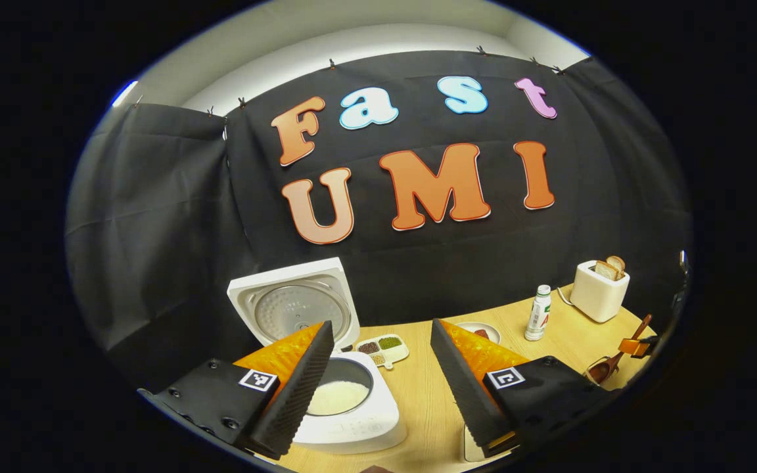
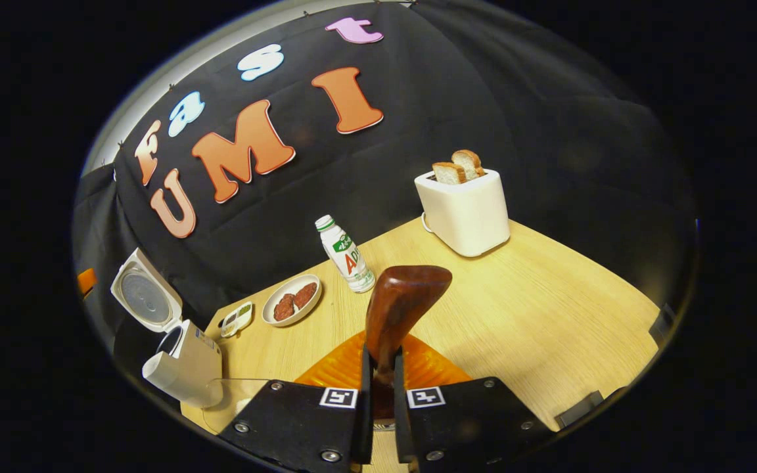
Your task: Close the left gripper, press the button to open the rice cooker; take a wooden spoon from the chopstick holder with the right hand, scoop a spoonful of rice and pour it into the rice cooker, then put the wooden spoon back into the chopstick holder.
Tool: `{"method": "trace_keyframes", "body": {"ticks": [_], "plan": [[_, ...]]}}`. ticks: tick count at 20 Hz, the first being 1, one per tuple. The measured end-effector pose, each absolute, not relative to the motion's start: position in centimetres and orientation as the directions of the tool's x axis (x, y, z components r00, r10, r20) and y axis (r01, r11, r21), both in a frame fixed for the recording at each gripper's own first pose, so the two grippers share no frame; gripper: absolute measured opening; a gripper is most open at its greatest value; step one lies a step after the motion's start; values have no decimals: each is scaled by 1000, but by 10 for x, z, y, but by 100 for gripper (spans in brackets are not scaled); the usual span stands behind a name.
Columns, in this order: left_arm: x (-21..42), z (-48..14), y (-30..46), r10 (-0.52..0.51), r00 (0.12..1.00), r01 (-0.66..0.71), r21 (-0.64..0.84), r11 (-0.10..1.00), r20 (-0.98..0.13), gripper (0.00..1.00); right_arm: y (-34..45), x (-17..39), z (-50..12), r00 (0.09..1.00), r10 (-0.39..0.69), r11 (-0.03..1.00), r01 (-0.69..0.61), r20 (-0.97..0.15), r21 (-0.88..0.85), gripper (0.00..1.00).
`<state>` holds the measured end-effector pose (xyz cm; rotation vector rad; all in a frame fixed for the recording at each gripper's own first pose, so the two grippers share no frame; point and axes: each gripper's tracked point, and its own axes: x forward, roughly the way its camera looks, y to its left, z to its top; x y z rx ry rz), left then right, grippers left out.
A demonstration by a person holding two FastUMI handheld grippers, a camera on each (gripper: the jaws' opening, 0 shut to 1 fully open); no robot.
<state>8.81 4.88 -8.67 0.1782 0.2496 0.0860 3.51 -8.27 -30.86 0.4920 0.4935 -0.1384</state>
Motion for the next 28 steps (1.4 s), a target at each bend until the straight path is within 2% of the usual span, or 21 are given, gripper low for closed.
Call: {"method": "trace_keyframes", "body": {"ticks": [3, 7, 9, 10, 11, 12, 16, 20, 28], "plan": [[102, -75, 70, 128, 967, -97, 146, 984, -222, 100, -78, 31, -325, 848, 4, 863, 265, -530, 430, 18], [122, -50, 113, 176, 968, -160, 99, 982, -182, 100, -84, 32, -317, 856, -12, 854, 278, -517, 440, 24], [136, -44, 130, 176, 968, -166, 73, 983, -180, 96, -89, 28, -316, 842, -23, 856, 296, -539, 425, 41], [144, -40, 136, 165, 968, -163, 24, 986, -187, 100, -94, 25, -314, 836, -40, 858, 310, -548, 411, 58], [150, -33, 143, 151, 969, -160, -27, 987, -196, 96, -101, 24, -305, 841, -62, 862, 317, -538, 396, 65], [158, -27, 153, 151, 967, -166, -55, 985, -204, 100, -108, 21, -294, 846, -87, 870, 322, -526, 373, 76], [198, -9, 195, 159, 959, -187, -102, 977, -235, 98, -129, 6, -252, 860, -163, 904, 326, -483, 275, 95], [244, -7, 231, 181, 945, -216, -108, 970, -271, 98, -136, -2, -195, 888, -214, 919, 325, -407, 226, 95], [314, -76, 278, 254, 821, -323, -49, 945, -511, 98, -140, -16, -116, 916, -270, 931, 327, -298, 160, 95]]}}
